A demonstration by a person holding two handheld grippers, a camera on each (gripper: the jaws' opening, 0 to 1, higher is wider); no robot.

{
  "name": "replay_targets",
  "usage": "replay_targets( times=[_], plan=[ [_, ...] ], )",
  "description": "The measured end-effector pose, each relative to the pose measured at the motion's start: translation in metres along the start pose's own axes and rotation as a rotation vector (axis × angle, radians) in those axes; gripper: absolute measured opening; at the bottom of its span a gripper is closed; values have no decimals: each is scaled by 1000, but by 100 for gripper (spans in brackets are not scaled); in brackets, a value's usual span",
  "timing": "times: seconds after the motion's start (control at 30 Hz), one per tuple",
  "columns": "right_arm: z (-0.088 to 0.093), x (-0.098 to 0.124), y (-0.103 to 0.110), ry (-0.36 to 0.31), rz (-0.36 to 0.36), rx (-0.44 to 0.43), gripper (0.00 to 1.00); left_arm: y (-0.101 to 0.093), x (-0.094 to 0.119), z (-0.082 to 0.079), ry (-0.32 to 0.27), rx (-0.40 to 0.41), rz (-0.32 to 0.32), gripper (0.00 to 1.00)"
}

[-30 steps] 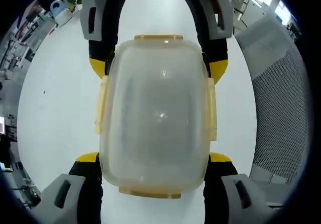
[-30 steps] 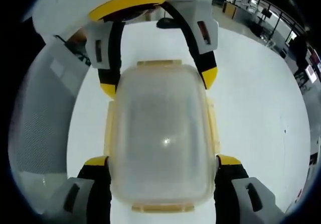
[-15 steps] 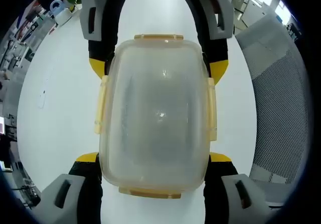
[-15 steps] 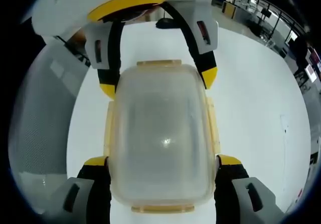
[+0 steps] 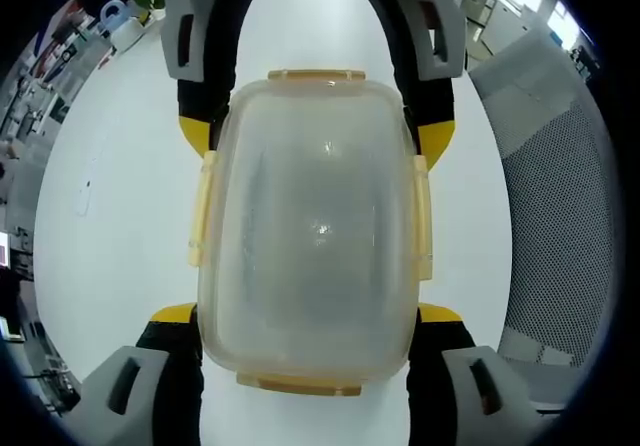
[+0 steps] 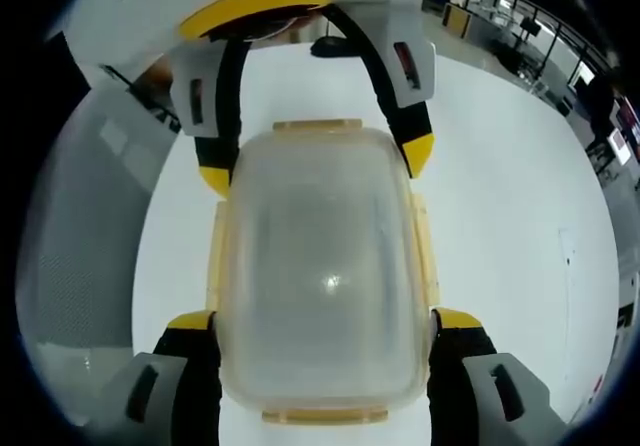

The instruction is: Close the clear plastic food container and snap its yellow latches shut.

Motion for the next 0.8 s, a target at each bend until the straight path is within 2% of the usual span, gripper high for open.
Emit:
replay_targets(
  times=[0.63,0.73,0.8],
  plan=[
    [-1,1,0,-13,-3,12,87,1,-4,3,5,-2,5,89],
    [-1,0,1,-10,0,19,87,-1,-6,4,2,-18,-7,90],
    [-2,1,-2,-9,8,17,86,2,-6,7,23,-49,-22,90]
  ],
)
Point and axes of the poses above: the point that each gripper's makers call its tool centre point, and the gripper's own axes: x roughly backward along the fingers, y roughly to its left, z roughly out of its underside, the point moved 3 cm from there along x, roughly backward along the fingers, and after that the axes turned 1 degree about -y, right-handed, at the moved point
